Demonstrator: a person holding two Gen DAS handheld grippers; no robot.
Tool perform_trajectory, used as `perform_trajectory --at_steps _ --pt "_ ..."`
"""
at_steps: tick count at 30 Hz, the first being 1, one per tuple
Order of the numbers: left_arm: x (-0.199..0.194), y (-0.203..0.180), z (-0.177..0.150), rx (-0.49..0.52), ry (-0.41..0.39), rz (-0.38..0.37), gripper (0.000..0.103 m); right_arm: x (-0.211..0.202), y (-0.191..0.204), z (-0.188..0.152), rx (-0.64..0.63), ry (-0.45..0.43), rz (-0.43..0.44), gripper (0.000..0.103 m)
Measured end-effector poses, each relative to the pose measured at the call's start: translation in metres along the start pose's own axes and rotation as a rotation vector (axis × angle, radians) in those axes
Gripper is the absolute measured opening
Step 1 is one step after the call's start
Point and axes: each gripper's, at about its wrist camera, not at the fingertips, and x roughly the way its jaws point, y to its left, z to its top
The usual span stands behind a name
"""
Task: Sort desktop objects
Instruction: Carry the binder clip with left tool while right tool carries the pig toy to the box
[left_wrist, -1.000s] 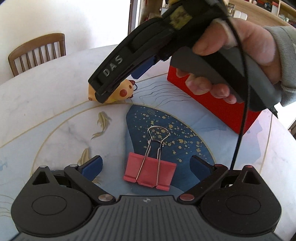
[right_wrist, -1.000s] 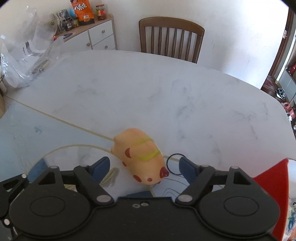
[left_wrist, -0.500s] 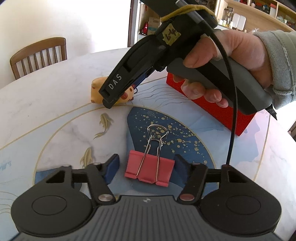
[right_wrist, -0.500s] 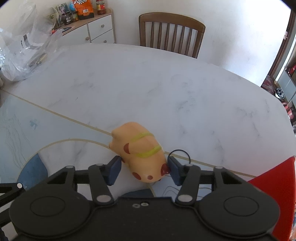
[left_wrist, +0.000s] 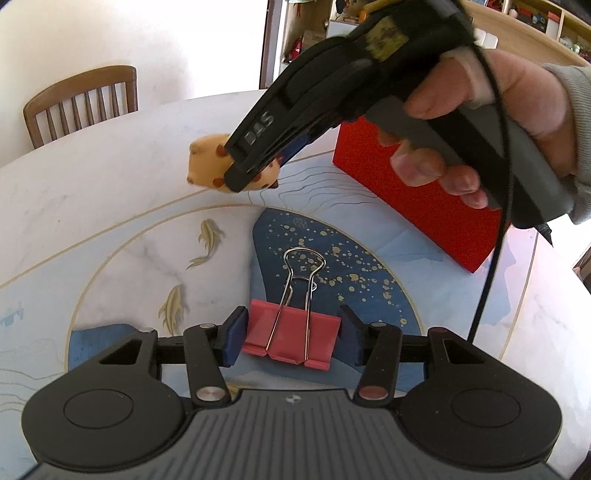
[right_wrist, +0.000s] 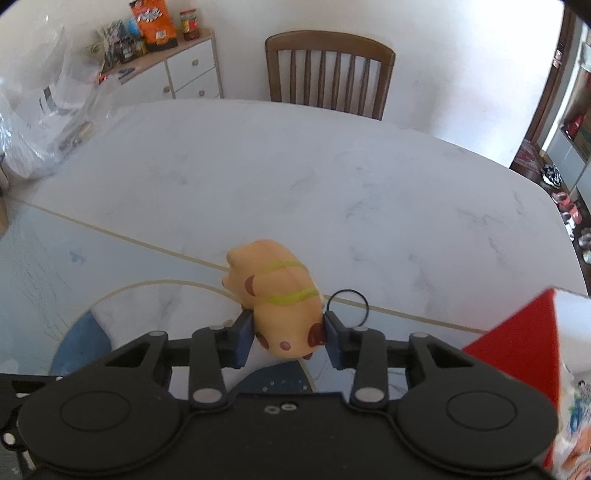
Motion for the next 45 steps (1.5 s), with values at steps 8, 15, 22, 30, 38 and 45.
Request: perform_trajectory --at_steps 8,15,22,30,38,45 --pt "-0.022 -0.004 0.001 -0.033 -0.017 0.011 0.051 -0.04 -0.007 -0.011 0.047 -0.033 0.024 0.039" --pt "-0.048 -0.008 0.003 -0.063 -0.044 0.03 0.051 -0.068 -0.013 -0.025 0.098 -0.058 0.051 0.038" --pt "-0.074 -0.02 0.008 -0.063 -0.058 0.072 0.051 -0.101 -0.015 -0.042 0.126 -0.084 0.07 0.038" --pt "-0.103 -0.038 0.017 -0.09 -0.092 0.08 0.051 -0.141 -0.03 -0.066 0.167 -0.107 0.087 0.038" --pt "-0.119 -0.066 0.03 -0.087 -0.136 0.096 0.051 -0.171 -0.049 -0.102 0.211 -0.108 0.102 0.038" --pt "-0.117 -0.097 0.043 -0.087 -0.161 0.096 0.051 -0.197 -0.078 -0.12 0.224 -0.136 0.103 0.038"
